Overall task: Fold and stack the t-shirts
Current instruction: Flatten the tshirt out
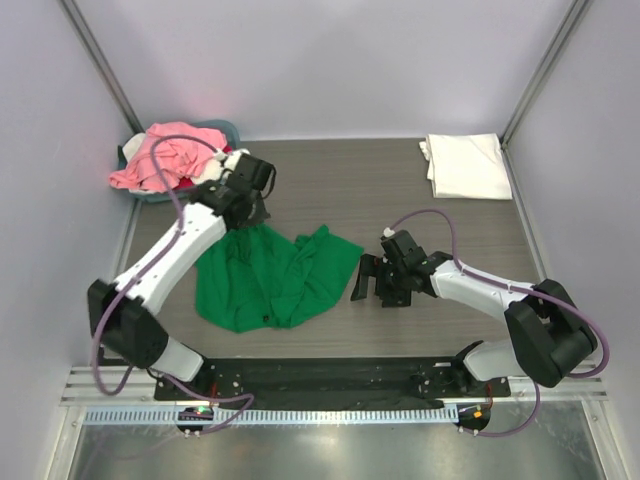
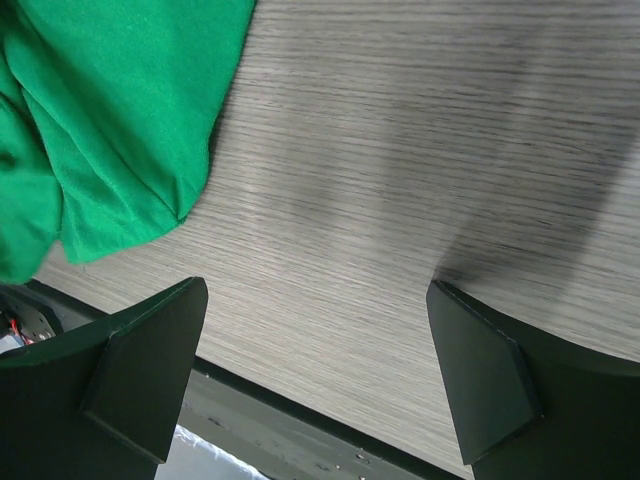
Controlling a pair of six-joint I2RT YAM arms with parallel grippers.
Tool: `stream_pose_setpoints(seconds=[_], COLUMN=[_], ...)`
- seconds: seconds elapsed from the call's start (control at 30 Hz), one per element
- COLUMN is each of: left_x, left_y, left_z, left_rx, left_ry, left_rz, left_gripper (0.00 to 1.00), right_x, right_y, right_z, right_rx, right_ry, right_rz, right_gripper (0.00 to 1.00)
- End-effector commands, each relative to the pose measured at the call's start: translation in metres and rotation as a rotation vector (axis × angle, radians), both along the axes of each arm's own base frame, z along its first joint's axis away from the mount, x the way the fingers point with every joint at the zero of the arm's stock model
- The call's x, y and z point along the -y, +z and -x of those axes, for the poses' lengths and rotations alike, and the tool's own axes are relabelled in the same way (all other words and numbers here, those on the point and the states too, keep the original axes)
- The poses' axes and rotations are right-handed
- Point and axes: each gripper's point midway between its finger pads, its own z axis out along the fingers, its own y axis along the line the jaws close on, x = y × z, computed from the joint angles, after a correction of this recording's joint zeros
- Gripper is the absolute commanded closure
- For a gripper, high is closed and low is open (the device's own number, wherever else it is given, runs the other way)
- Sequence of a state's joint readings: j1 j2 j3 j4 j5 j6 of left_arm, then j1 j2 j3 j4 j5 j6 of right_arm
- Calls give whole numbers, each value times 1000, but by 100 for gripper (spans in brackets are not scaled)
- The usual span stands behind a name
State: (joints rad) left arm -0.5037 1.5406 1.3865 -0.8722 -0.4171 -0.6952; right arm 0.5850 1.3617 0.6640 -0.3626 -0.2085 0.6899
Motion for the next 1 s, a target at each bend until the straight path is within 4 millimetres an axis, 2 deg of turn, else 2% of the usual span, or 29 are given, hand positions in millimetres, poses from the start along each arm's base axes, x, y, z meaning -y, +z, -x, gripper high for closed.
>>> stream_pose_setpoints(seconds=[0.0, 0.1, 0.2, 0.3, 0.63, 0.8, 0.97], left_x=[-15, -22, -30, -38, -49, -64, -70], left_y=[80, 124, 155, 170, 167, 180, 180], left_z=[13, 26, 40, 52, 78, 90, 95], left_rx=[154, 250, 322, 356, 366, 421, 418], left_ry=[17, 19, 25, 33, 53, 81, 83], left_rz=[50, 108, 147, 164, 205, 196, 174], left_gripper=[100, 100, 100, 100, 100, 100, 100], right_x=[-12, -16, -20, -24, -47, -58, -70], right_y=[18, 26, 34, 42, 80, 76, 48], right_z=[-15, -22, -27, -31, -38, -38, -44], right_rx=[47, 61, 77, 87, 160, 152, 107], right_ry=[-5, -5, -3, -2, 33, 53, 66], right_rz=[-42, -52, -61, -76, -168, -164, -135], right_gripper=[3, 3, 3, 3, 3, 2, 3])
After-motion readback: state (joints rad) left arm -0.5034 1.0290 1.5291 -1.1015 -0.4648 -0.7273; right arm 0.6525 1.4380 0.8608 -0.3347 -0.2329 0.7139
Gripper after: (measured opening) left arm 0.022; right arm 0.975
